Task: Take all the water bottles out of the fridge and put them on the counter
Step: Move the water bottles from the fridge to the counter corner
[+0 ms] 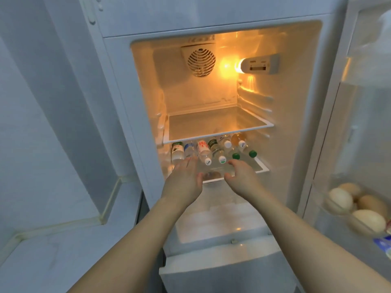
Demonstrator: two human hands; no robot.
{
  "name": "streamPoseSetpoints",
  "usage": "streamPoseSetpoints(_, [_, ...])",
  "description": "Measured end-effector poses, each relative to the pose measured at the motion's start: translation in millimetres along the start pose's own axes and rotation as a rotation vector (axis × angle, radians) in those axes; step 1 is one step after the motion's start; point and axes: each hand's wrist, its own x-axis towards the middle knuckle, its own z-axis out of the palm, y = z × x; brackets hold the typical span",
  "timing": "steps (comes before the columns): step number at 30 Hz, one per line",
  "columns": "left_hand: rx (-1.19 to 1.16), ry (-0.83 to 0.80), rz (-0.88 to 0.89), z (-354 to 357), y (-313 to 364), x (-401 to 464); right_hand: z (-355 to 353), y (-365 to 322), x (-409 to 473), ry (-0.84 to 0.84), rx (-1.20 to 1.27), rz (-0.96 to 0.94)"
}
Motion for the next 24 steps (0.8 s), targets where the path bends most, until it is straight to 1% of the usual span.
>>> streamPoseSetpoints(3, [-0.100,-0.020,-0.083,16,4,39,0,27,42,0.037,0.091,0.138])
streamPoseSetpoints(6, [-0.305,-0.110,-0.255,35,8,73,3,48,77,0.109,0.186,0.244])
streamPoseSetpoints(7, [-0.401,-0.158,-0.335,42,10,82,3,53,87,0.138,0.209,0.260])
streamPoseSetpoints(9, [-0.686,-0.243,-0.510,63,15,107,7,66,112,0.183,0.252,0.295])
streamPoseSetpoints(10, [-0.827,-0.256,-0.585,69,19,112,5,68,120,0.202,0.280,0.313])
streamPoseSetpoints(11, [-0.904,-0.258,-0.629,83,21,127,6,76,135,0.231,0.311,0.336])
streamPoseSetpoints(13, [-0.959,-0.274,-0.663,99,24,145,5,87,157,0.267,0.352,0.374])
streamPoseSetpoints(15, [-1.002,-0.300,-0.698,120,26,171,8,102,184,0.269,0.398,0.413])
streamPoseSetpoints(20, [-1.145,-0.328,-0.802,151,22,216,21,116,218,0.231,0.486,0.412])
streamPoseSetpoints(24, [-1.221,-0.405,-0.842,171,20,241,38,125,239,0.225,0.524,0.412])
